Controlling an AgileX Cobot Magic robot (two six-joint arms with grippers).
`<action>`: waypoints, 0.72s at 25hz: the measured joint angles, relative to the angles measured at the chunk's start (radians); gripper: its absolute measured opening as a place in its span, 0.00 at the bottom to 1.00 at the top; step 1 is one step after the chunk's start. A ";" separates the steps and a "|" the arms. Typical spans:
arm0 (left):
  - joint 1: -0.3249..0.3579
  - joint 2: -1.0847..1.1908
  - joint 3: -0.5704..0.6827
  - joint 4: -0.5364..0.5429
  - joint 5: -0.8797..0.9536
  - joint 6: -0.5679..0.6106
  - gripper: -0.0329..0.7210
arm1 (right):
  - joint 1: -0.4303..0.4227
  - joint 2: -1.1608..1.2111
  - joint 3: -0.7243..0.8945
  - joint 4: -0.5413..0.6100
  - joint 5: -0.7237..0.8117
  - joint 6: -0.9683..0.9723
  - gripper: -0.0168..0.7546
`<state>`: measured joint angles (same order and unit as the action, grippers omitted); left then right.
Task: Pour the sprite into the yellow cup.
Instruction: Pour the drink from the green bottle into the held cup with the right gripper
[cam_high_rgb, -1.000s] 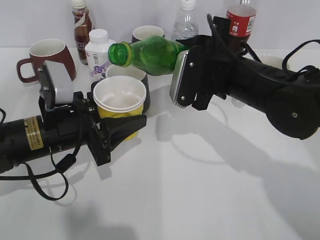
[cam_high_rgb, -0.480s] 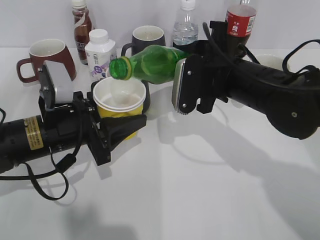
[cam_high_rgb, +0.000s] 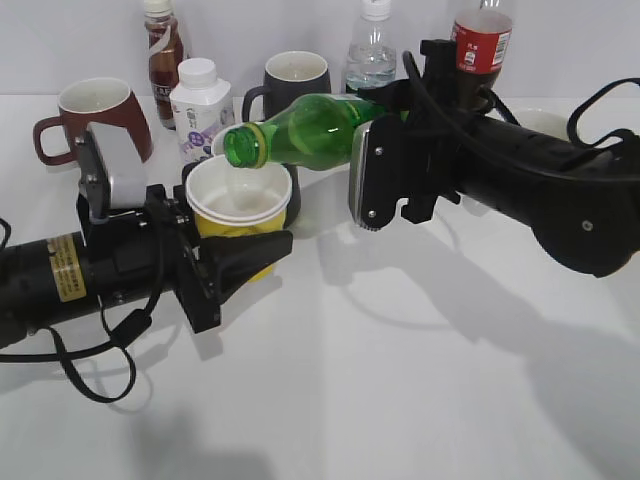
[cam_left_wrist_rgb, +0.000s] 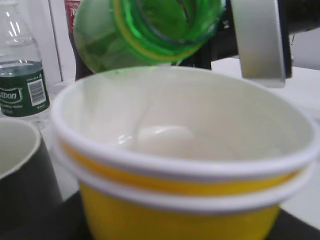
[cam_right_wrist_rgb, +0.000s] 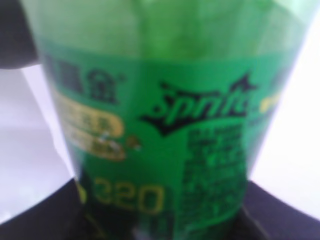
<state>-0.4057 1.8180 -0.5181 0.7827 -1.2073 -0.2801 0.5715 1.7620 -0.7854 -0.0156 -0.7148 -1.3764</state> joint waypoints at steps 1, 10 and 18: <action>0.000 0.000 0.002 0.000 0.000 0.000 0.60 | 0.000 0.000 0.000 0.005 0.000 -0.008 0.49; 0.009 0.000 0.053 -0.046 0.001 0.000 0.60 | 0.000 0.000 0.000 0.021 -0.001 -0.038 0.49; 0.018 0.000 0.060 -0.043 0.001 0.039 0.60 | 0.000 0.000 0.000 0.016 -0.006 -0.064 0.49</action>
<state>-0.3880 1.8180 -0.4582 0.7400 -1.2063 -0.2412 0.5715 1.7620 -0.7854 0.0000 -0.7205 -1.4400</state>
